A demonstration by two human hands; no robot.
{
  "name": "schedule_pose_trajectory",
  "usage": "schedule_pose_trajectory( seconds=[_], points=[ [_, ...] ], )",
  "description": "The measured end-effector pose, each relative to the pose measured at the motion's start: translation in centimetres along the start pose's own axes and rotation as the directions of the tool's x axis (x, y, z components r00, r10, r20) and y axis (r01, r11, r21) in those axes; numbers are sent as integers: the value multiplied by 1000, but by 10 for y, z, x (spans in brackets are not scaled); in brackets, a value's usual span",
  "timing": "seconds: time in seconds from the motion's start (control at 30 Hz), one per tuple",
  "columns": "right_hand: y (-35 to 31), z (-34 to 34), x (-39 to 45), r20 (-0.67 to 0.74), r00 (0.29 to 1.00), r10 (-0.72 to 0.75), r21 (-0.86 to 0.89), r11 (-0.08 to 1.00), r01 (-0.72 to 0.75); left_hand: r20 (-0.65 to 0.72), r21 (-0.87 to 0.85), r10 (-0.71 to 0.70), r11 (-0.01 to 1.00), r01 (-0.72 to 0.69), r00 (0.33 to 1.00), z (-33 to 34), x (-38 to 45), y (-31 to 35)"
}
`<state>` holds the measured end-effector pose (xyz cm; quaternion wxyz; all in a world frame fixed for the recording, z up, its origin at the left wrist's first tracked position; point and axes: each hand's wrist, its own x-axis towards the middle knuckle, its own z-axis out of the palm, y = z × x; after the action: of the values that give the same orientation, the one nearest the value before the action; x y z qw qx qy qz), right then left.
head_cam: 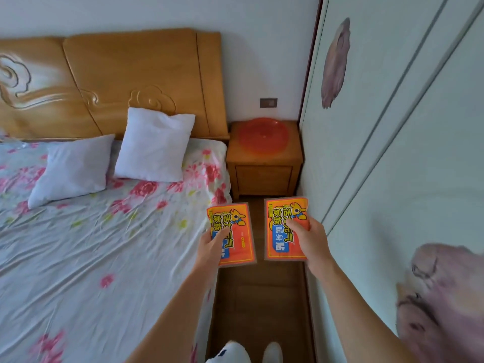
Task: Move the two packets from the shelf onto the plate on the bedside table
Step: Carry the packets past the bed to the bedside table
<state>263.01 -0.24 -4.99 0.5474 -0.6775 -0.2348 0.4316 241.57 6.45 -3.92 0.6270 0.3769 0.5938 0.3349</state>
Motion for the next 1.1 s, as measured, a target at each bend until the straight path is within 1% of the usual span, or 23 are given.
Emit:
schedule_pose_trajectory(
  seconds=[0.23,0.37,0.53,0.7,0.87,0.97,1.1],
  points=[
    [-15,8,87,1,1000,30,-9,999,-30,-11,-1,-32,999,32,999,40,88,26],
    [-28,19,140,-32,999,42,-23,999,-42,28,-23,-33,999,34,999,55,142,48],
    [-63,46,221,-71,997,43,-15,999,-44,54,9,-39,999,39,998,68,227,90],
    [-101,84,300,-103,993,58,27,998,-56,131,83,-4,996,-7,991,78,311,145],
    [-118,104,364,-135,986,97,75,993,-87,179,75,21,997,-35,984,92,379,188],
    [-126,109,396,-155,982,107,88,992,-95,189,38,-5,999,-2,982,104,409,207],
    [-135,112,443,-165,978,128,99,989,-113,184,102,7,994,-26,983,120,454,223]
  ],
)
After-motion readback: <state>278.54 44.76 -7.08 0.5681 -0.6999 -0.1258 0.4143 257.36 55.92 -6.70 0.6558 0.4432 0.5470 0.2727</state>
